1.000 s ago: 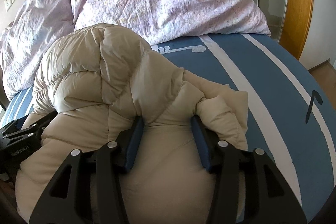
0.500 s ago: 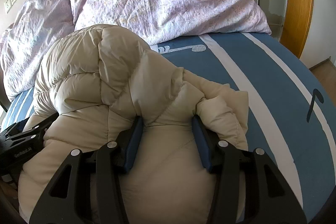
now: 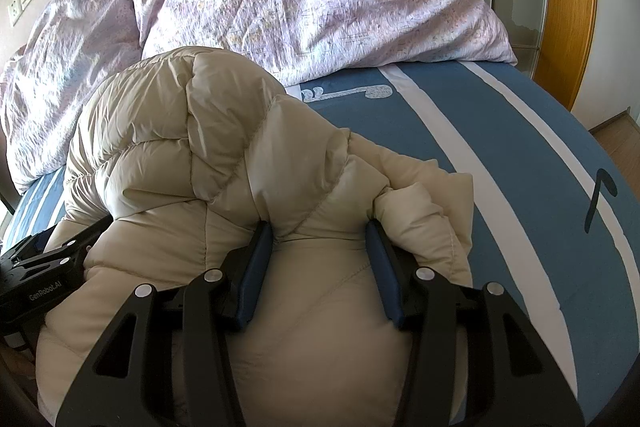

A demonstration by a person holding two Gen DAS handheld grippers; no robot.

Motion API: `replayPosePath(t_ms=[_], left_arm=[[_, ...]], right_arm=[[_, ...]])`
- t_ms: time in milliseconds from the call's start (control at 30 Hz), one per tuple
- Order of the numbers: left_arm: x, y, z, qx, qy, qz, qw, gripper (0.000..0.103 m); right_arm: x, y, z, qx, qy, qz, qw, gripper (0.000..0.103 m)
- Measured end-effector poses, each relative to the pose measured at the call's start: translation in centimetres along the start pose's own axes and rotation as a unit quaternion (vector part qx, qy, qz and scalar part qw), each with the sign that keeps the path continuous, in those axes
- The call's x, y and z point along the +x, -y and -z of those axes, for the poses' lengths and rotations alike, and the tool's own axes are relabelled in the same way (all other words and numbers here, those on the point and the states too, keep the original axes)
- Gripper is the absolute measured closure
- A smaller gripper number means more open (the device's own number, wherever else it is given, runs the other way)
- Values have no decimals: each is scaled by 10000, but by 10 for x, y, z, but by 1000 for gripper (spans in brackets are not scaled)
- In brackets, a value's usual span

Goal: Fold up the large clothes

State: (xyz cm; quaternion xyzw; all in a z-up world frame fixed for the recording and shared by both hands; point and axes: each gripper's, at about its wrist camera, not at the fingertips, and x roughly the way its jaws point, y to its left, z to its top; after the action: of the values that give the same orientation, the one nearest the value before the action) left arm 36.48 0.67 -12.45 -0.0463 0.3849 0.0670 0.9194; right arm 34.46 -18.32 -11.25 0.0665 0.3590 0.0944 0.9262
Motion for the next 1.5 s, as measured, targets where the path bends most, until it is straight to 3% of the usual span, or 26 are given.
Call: replayPosePath(t_ms=[733,900,1033,1167,1367,1500], left_arm=[[1,1,0,28,-31,-110,9999,2],[-14,-2,-6,30,-213,-94,9997,3],[-37,-7,-9,71,-111,-74,9999,3],[-51,-19,-10,-85,-191,2,9998,3],[-57,-31,-7,-372,-314,37,9988,3],[-60,-33,-5,-389,-332,17,9987,3]], right_arm=[[-1,0,1,111,-7,-20,9999,52],[-4,3,-13,76,-444,-176,9988,50],[-19,21,-26,500,-673,-710,9940,35],[-38,37,-33,788,-694,-915,9902,16],[-43,63,-35,1189,-1053,-925,9830,9],[-34,76,-26,1570,-1491,-1099,9701,8]])
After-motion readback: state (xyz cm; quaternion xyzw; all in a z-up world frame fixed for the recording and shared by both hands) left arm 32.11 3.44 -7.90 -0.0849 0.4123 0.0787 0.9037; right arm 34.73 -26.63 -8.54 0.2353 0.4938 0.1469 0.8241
